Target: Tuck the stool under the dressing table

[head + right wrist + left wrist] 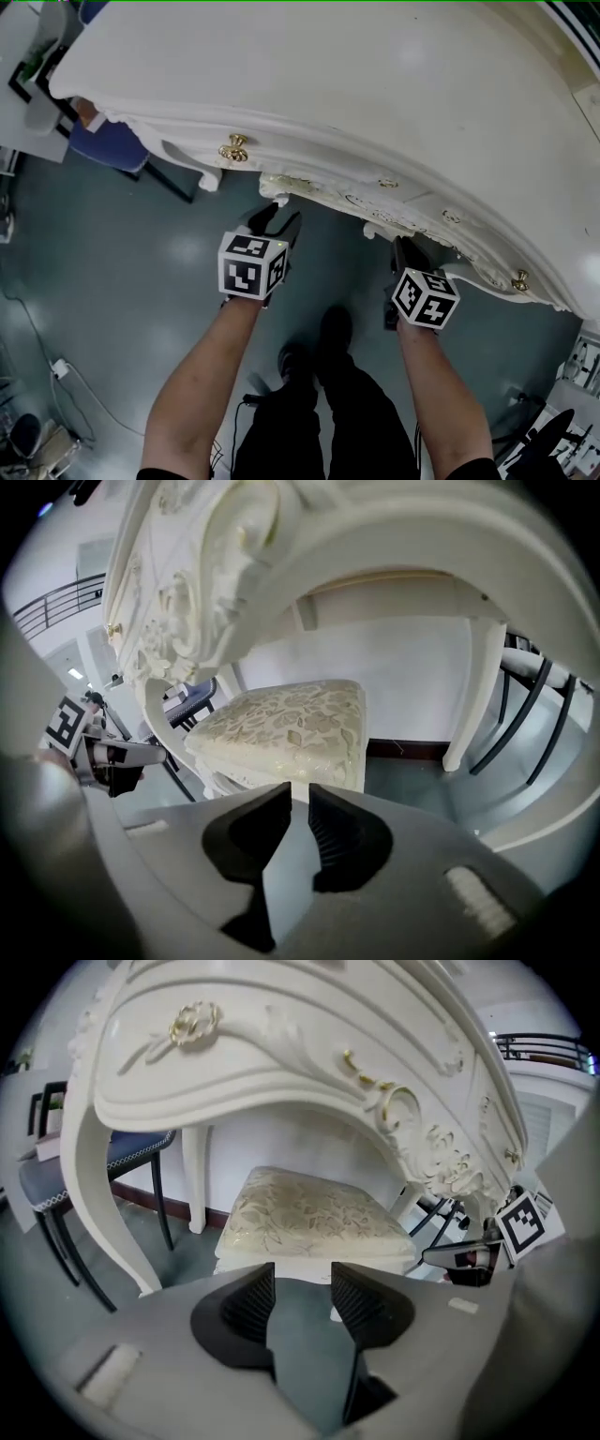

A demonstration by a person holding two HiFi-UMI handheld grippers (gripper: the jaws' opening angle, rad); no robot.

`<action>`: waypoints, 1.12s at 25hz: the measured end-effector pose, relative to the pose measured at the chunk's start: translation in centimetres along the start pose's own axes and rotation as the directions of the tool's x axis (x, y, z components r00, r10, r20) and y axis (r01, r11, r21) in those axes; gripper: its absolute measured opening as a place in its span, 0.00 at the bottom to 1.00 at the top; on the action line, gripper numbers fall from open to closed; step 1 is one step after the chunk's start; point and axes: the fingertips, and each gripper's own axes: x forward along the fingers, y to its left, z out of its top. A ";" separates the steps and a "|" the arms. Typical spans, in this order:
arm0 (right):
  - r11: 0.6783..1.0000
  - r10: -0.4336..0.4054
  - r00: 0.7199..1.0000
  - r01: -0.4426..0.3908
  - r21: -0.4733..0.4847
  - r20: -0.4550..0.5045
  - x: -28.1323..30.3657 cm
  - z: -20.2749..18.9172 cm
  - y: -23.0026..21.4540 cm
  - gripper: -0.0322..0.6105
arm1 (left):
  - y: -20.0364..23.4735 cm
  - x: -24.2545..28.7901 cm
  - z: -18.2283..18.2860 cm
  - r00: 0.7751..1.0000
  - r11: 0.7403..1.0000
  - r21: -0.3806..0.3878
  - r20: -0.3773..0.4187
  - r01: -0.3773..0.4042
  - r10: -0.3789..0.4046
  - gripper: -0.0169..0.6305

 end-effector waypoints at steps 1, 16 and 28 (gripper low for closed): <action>1.000 0.003 1.000 -0.003 0.000 -0.014 -0.8 -0.4 0.3 0.15 | -0.4 -0.9 0.0 1.000 1.000 0.009 -0.006 -0.001 0.001 0.34; 0.994 0.108 0.993 -0.108 -0.010 -0.040 -20.4 3.0 9.3 0.05 | -8.8 -21.7 7.2 0.999 0.999 0.042 0.040 -0.004 0.002 0.22; 0.973 0.207 0.978 -0.203 -0.113 0.028 -32.7 9.8 14.9 0.05 | -13.9 -34.3 11.6 0.992 0.999 0.051 0.127 -0.014 0.007 0.16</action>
